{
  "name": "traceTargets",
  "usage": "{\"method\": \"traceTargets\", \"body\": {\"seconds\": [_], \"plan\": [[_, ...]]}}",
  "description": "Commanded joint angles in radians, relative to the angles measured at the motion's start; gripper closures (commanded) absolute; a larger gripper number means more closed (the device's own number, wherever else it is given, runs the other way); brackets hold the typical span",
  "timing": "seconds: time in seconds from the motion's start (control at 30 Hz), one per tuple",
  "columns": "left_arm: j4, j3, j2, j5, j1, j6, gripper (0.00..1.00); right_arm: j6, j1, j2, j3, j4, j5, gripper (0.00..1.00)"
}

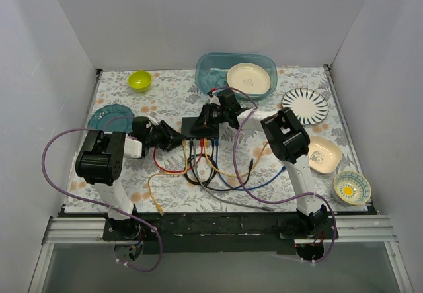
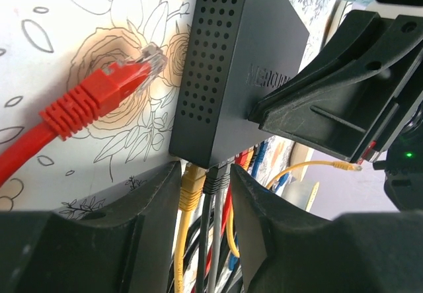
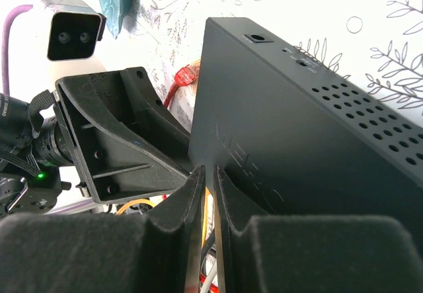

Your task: Pull the plug from the switch port

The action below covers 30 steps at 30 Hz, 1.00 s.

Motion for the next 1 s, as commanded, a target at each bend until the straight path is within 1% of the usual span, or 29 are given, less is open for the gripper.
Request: {"method": "traceTargets", "body": {"seconds": [0.0, 0.13, 0.3, 0.4, 0.47, 0.6, 0.77, 0.83, 0.97], "plan": [[-0.176, 0.016, 0.005, -0.033, -0.005, 0.113, 0.62, -0.015, -0.005, -0.008, -0.007, -0.034, 0.018, 0.82], [-0.244, 0.04, 0.004, -0.026, -0.005, 0.178, 0.6, -0.017, -0.009, -0.008, -0.008, -0.035, 0.018, 0.82], [-0.275, 0.027, -0.001, -0.02, -0.005, 0.195, 0.6, -0.023, -0.009, -0.006, -0.014, -0.04, 0.018, 0.83], [-0.261, 0.007, -0.006, -0.007, -0.005, 0.176, 0.63, -0.023, -0.012, -0.006, -0.017, -0.04, 0.018, 0.83], [-0.247, -0.012, -0.007, 0.0, -0.003, 0.158, 0.67, -0.021, -0.012, -0.006, -0.016, -0.038, 0.018, 0.83], [-0.197, -0.035, 0.002, 0.006, -0.003, 0.104, 0.72, -0.023, -0.013, -0.003, -0.013, -0.038, 0.017, 0.84], [-0.129, -0.033, 0.028, -0.003, 0.002, 0.017, 0.69, -0.023, -0.013, 0.001, -0.013, -0.04, 0.013, 0.85], [-0.129, -0.023, 0.039, -0.014, 0.003, -0.014, 0.68, -0.024, -0.013, 0.003, -0.013, -0.041, 0.013, 0.85], [-0.159, 0.011, 0.046, -0.051, 0.005, -0.026, 0.68, -0.026, -0.013, 0.004, -0.011, -0.044, 0.01, 0.85]]}}
